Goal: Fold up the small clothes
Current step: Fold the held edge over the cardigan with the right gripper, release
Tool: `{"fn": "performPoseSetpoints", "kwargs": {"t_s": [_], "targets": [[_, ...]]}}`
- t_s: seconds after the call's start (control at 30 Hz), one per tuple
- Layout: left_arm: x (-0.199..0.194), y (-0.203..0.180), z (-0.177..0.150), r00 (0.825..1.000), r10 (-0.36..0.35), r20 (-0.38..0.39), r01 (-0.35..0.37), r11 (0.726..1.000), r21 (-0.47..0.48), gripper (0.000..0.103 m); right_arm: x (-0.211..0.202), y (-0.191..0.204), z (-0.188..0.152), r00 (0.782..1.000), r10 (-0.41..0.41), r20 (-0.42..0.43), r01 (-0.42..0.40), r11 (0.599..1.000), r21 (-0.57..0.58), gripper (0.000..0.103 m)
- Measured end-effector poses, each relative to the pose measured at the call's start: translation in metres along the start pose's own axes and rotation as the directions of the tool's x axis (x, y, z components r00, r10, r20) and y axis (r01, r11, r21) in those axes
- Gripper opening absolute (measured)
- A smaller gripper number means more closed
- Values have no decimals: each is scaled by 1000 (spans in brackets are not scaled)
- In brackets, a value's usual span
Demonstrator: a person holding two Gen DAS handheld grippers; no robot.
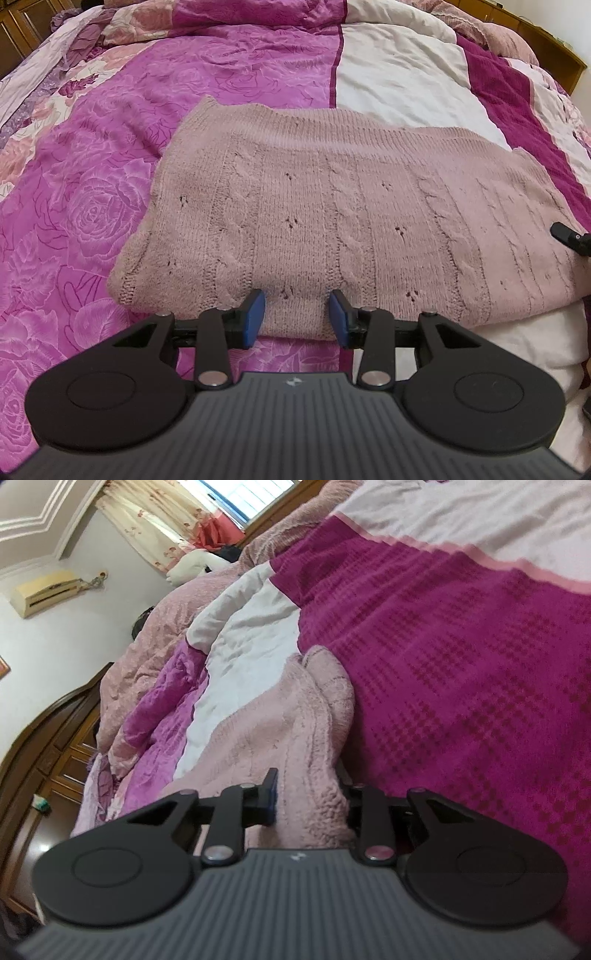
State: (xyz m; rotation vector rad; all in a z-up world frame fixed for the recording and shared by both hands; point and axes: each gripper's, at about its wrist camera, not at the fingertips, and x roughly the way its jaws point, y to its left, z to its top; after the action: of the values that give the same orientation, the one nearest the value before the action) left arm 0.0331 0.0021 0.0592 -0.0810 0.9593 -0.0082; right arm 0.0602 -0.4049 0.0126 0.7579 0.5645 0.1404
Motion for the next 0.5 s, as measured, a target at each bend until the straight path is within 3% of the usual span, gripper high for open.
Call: {"fn": "performPoseSetpoints", "kwargs": {"t_s": [0.4,0.5], "targets": [[-38,36,9,999,20,26,-20,1000,9,47,-17,47,7,992,57,109,-60,998,26,26],[-41,45,16,998,58,20,-59,997,57,47,-19,74,8,991,70,111,-65,997,-53,26]]}}
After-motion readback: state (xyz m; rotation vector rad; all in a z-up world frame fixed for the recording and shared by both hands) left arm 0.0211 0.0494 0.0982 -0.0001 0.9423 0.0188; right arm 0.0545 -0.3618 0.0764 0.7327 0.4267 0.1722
